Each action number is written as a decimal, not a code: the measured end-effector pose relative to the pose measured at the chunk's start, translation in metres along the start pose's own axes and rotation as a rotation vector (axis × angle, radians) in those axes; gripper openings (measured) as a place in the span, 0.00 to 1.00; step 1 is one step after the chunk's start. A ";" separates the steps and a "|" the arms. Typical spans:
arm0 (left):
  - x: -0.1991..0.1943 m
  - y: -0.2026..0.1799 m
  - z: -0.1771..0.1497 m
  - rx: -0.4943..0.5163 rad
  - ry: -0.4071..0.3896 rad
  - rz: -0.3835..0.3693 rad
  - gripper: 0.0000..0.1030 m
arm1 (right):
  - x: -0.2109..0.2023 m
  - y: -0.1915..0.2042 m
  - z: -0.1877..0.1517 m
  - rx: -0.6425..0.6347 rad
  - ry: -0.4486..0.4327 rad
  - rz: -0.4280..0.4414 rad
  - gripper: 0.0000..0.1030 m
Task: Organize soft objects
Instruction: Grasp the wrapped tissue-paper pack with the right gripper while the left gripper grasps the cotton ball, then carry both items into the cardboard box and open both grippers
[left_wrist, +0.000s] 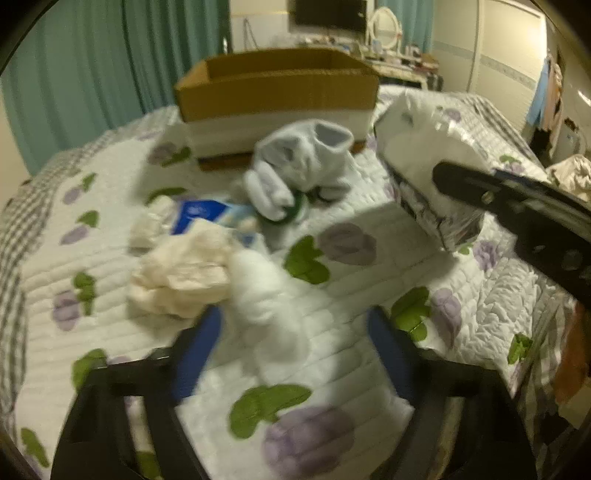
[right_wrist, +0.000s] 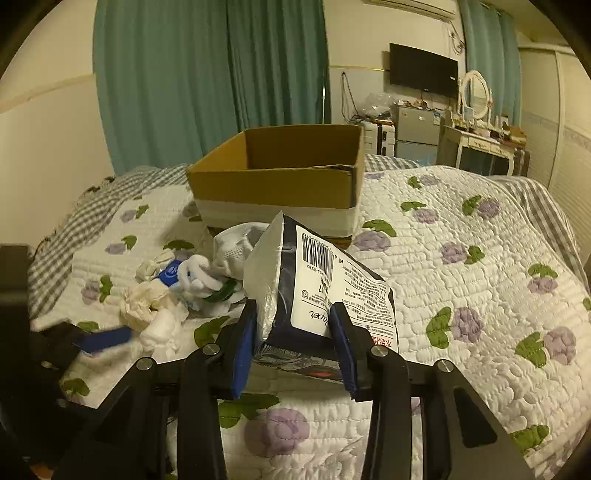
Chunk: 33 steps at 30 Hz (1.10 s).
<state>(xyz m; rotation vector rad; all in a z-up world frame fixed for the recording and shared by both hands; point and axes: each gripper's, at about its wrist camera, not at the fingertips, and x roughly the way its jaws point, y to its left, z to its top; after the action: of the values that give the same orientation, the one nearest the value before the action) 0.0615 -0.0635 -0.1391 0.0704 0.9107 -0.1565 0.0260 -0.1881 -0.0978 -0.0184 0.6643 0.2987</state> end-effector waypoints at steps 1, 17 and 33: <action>0.005 -0.001 0.000 -0.001 0.011 -0.002 0.49 | 0.000 -0.003 0.001 0.013 0.004 0.010 0.38; -0.043 0.007 0.006 0.023 -0.115 -0.033 0.13 | -0.037 0.002 0.010 -0.001 -0.060 0.032 0.36; -0.079 0.031 0.152 0.080 -0.363 -0.035 0.13 | -0.048 0.005 0.165 -0.061 -0.267 0.175 0.36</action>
<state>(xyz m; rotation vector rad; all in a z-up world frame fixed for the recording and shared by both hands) 0.1381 -0.0438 0.0163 0.0973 0.5435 -0.2297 0.0890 -0.1771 0.0621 0.0211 0.3916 0.4813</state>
